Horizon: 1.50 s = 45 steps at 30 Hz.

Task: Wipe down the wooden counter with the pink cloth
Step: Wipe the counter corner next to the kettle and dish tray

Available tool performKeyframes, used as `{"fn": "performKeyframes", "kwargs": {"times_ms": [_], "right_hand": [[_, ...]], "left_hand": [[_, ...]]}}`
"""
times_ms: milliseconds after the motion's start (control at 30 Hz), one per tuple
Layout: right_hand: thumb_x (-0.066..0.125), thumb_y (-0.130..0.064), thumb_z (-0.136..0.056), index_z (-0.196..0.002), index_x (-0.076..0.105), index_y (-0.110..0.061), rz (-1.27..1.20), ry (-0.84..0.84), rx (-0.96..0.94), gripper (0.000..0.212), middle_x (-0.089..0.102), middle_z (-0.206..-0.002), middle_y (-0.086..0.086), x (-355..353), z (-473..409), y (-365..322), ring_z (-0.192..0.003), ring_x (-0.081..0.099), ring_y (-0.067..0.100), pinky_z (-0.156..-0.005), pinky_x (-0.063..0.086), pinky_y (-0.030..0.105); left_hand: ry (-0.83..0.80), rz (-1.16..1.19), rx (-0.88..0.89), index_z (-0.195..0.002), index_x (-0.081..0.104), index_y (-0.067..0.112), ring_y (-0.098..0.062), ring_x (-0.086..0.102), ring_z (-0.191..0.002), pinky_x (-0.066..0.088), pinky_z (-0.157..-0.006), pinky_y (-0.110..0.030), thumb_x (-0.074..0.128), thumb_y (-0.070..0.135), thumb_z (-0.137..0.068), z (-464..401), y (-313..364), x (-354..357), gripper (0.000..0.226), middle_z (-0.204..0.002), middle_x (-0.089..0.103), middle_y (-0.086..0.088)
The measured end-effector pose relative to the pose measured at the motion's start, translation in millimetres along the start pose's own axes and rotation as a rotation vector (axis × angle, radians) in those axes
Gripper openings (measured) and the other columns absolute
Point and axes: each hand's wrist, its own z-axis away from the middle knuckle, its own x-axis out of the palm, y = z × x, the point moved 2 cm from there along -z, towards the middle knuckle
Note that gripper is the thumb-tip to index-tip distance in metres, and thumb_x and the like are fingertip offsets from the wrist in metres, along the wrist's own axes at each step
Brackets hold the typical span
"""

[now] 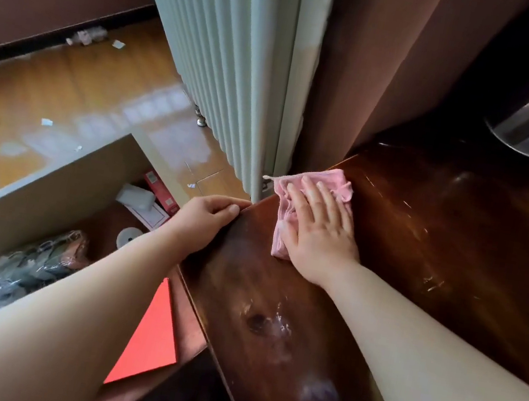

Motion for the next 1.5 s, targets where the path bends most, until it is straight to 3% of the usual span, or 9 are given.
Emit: {"fn": "performKeyframes", "kwargs": {"times_ms": [167,267,400,600,767,1000,1133,1333,1500], "right_hand": [[-0.006,-0.05,-0.096,-0.16,-0.012,-0.03,0.027,-0.01,-0.042,0.068,-0.017,-0.168,-0.001,6,25,-18,-0.154,-0.018,0.02,-0.124,-0.013,0.043],[0.001,-0.052,-0.097,-0.16,-0.006,-0.031,-0.016,-0.019,-0.065,0.067,-0.012,-0.169,-0.003,12,34,-20,-0.155,-0.014,0.019,-0.124,-0.013,0.042],[0.018,-0.047,-0.105,-0.158,-0.015,-0.035,-0.006,-0.02,-0.039,0.063,-0.022,-0.167,-0.006,7,6,-24,-0.153,-0.022,0.016,-0.122,-0.019,0.04],[0.01,-0.05,-0.102,-0.143,-0.039,-0.037,0.019,-0.028,-0.174,0.065,-0.035,-0.159,-0.009,22,56,-41,-0.144,-0.037,0.011,-0.113,-0.033,0.035],[0.016,-0.05,-0.105,-0.148,-0.029,-0.036,-0.006,-0.058,-0.171,0.064,-0.028,-0.164,-0.007,11,22,-52,-0.15,-0.027,0.015,-0.111,-0.032,0.033],[0.001,-0.054,-0.097,-0.147,-0.032,-0.037,0.017,-0.094,-0.288,0.062,-0.026,-0.165,-0.006,27,64,-63,-0.151,-0.027,0.016,-0.119,-0.025,0.039],[0.021,-0.049,-0.105,-0.153,-0.024,-0.035,-0.02,-0.087,-0.282,0.067,-0.026,-0.165,-0.005,19,37,-79,-0.151,-0.025,0.017,-0.119,-0.024,0.038],[0.007,-0.053,-0.099,-0.148,-0.029,-0.037,0.006,-0.119,-0.386,0.063,-0.032,-0.162,-0.01,32,74,-82,-0.149,-0.03,0.013,-0.12,-0.023,0.04],[0.02,-0.051,-0.105,-0.156,-0.02,-0.034,-0.009,-0.11,-0.373,0.067,-0.028,-0.164,-0.008,24,48,-101,-0.15,-0.029,0.014,-0.118,-0.025,0.037]], "left_hand": [[-0.019,-0.066,-0.045,-0.093,0.064,0.053,0.009,0.063,-0.073,0.041,-0.056,-0.003,0.049,0.035,-0.1,12,-7,-13,0.024,-0.088,0.066,0.026],[0.001,0.0,-0.03,-0.091,0.064,0.055,0.015,0.061,-0.071,0.041,-0.053,-0.001,0.05,0.033,-0.1,19,-12,-9,0.027,-0.087,0.065,0.028],[0.035,0.039,-0.029,-0.096,0.068,0.05,0.007,0.062,-0.082,0.045,-0.06,-0.006,0.052,0.033,-0.099,20,-11,-9,0.024,-0.093,0.067,0.024],[0.191,0.132,-0.122,-0.096,0.072,0.034,-0.006,0.064,-0.083,0.054,-0.076,-0.024,0.056,0.032,-0.097,30,-25,-8,0.016,-0.09,0.071,0.01],[0.263,0.285,-0.128,-0.1,0.075,0.029,-0.01,0.066,-0.095,0.054,-0.088,-0.032,0.058,0.026,-0.097,36,-25,-3,0.018,-0.094,0.071,0.01],[0.377,0.399,-0.077,-0.097,0.072,0.039,-0.002,0.063,-0.1,0.051,-0.095,-0.037,0.06,0.022,-0.095,65,-54,2,0.02,-0.1,0.07,0.017],[0.361,0.422,-0.116,-0.102,0.072,0.034,-0.01,0.065,-0.1,0.052,-0.094,-0.04,0.061,0.024,-0.094,60,-53,0,0.017,-0.102,0.072,0.008],[0.287,0.634,-0.115,-0.112,0.07,0.024,-0.023,0.064,-0.11,0.046,-0.102,-0.047,0.05,0.018,-0.1,74,-70,1,0.024,-0.112,0.071,-0.003],[0.266,0.606,-0.149,-0.114,0.069,0.024,-0.025,0.062,-0.113,0.044,-0.104,-0.05,0.055,0.026,-0.098,66,-75,-5,0.021,-0.113,0.071,-0.003]]}}
